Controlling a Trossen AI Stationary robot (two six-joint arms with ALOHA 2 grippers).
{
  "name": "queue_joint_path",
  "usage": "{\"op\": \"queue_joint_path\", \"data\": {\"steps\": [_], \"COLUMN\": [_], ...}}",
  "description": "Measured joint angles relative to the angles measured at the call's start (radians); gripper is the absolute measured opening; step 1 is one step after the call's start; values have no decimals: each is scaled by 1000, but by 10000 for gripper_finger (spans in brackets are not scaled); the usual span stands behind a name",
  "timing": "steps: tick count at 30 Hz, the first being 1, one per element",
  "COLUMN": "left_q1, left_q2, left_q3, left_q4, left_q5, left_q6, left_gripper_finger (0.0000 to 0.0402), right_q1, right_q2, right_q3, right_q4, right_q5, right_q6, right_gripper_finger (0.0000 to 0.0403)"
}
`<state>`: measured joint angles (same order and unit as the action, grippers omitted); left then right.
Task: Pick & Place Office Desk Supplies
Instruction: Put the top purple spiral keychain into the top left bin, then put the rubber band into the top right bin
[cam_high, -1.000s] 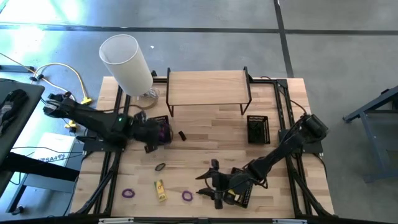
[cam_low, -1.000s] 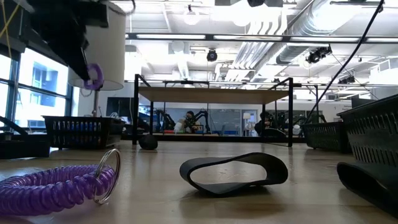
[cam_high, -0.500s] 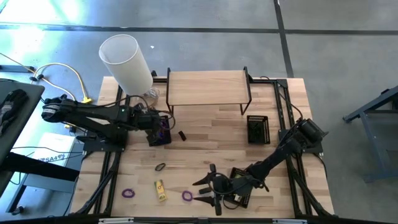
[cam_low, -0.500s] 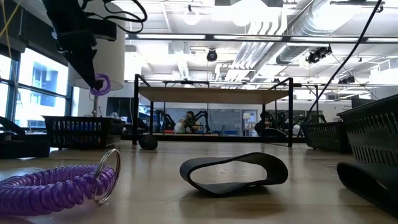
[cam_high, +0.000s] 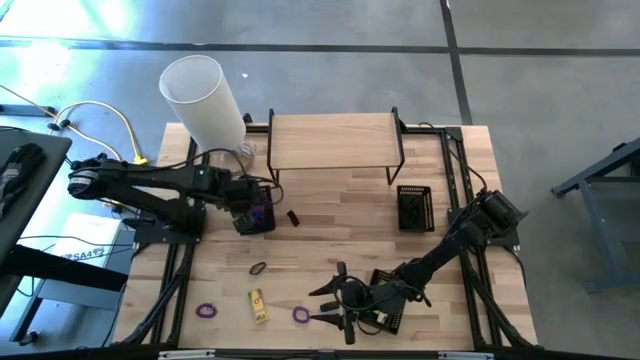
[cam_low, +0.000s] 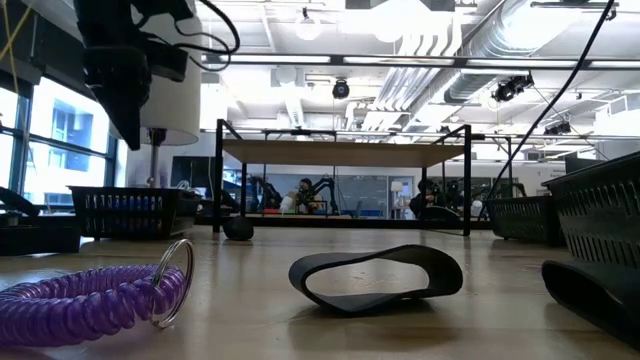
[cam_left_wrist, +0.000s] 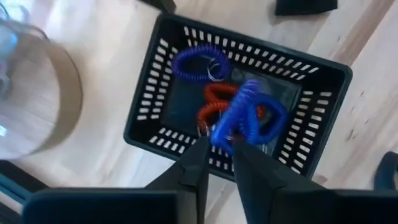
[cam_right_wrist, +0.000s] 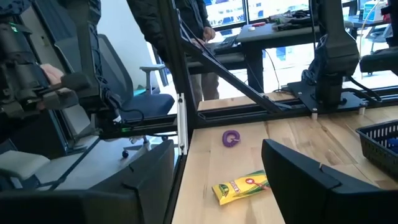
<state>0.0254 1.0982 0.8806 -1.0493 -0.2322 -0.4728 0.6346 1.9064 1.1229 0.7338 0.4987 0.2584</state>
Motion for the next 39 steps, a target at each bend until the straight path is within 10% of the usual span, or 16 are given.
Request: {"op": "queue_joint_path", "data": {"steps": [12,22,39], "left_q1": [63,-162,-518], "left_q2": [40,-63,59], "left_q3": [12,30,29], "left_q4": [6,14,107], "left_q5": [51,286,103], "left_q6": [37,-27,-565], "left_gripper_finger": [120,120,121], "right_q1": [-2,-27,-94], "right_q2": [0,0,0], "right_q3": [0,0,0], "right_q4": [-27,-39,-199], "right_q5": [-3,-4,-6], "right_q6": [-73,-252,-314], "right_gripper_finger": [231,231,231]}}
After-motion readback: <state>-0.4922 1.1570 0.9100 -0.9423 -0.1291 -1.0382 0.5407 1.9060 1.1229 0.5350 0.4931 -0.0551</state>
